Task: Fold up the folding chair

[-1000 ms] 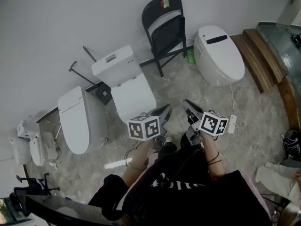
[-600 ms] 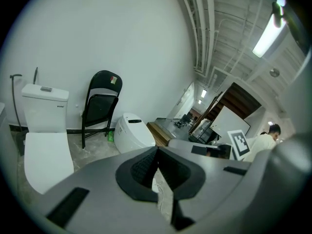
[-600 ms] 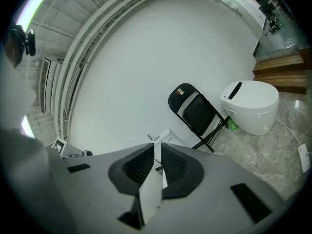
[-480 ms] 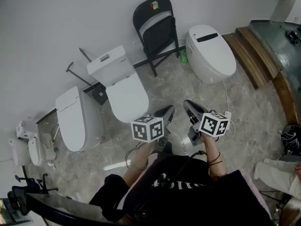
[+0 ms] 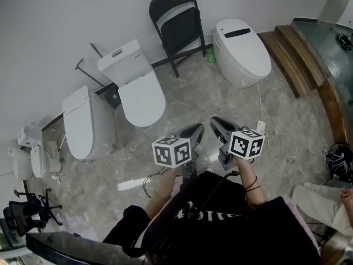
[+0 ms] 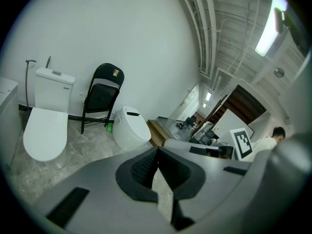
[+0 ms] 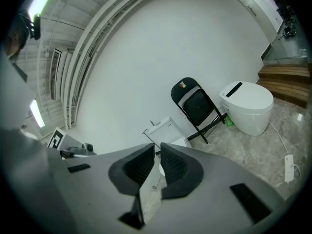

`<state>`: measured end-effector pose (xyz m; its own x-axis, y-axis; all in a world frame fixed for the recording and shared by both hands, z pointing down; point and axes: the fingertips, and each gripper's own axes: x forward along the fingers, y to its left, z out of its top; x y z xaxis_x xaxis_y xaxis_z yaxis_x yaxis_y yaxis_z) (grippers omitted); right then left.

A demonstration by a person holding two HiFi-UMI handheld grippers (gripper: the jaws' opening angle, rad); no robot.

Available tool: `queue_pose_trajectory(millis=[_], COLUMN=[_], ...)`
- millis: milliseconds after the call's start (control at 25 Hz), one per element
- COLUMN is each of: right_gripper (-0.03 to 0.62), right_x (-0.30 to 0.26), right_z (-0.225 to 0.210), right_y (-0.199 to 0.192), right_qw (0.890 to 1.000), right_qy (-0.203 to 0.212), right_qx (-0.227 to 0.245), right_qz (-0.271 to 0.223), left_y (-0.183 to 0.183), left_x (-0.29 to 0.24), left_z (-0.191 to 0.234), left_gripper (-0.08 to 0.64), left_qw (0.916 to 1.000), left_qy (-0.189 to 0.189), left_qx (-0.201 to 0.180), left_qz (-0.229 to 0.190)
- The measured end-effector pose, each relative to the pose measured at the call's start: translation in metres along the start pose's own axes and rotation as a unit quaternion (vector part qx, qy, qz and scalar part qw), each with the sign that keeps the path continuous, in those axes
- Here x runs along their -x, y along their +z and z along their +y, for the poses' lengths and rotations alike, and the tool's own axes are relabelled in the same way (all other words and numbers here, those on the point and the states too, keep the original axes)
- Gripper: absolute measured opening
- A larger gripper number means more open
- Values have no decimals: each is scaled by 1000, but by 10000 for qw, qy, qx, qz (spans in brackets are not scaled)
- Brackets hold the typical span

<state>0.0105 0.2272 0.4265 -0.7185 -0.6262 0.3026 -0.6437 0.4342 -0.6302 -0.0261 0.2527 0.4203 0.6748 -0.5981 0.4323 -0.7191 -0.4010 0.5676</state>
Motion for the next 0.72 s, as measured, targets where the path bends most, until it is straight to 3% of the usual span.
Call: queue_pose_trajectory(millis=[320,720], right_gripper=[44,44], right_x=[18,23], right_z=[3,-3], right_y=[-8,-2], right_qw=[9998,9998], right_qy=[191,162], right_qx=[99,124], right_qz=[46,-18], left_y=[-18,-11], left_x=[7,0], left_z=[-15,-18], left_gripper=[5,5], left_qw=[9998,9997], left_qy=[182,212], left_qx=[8,-67], left_qz=[-89,-102])
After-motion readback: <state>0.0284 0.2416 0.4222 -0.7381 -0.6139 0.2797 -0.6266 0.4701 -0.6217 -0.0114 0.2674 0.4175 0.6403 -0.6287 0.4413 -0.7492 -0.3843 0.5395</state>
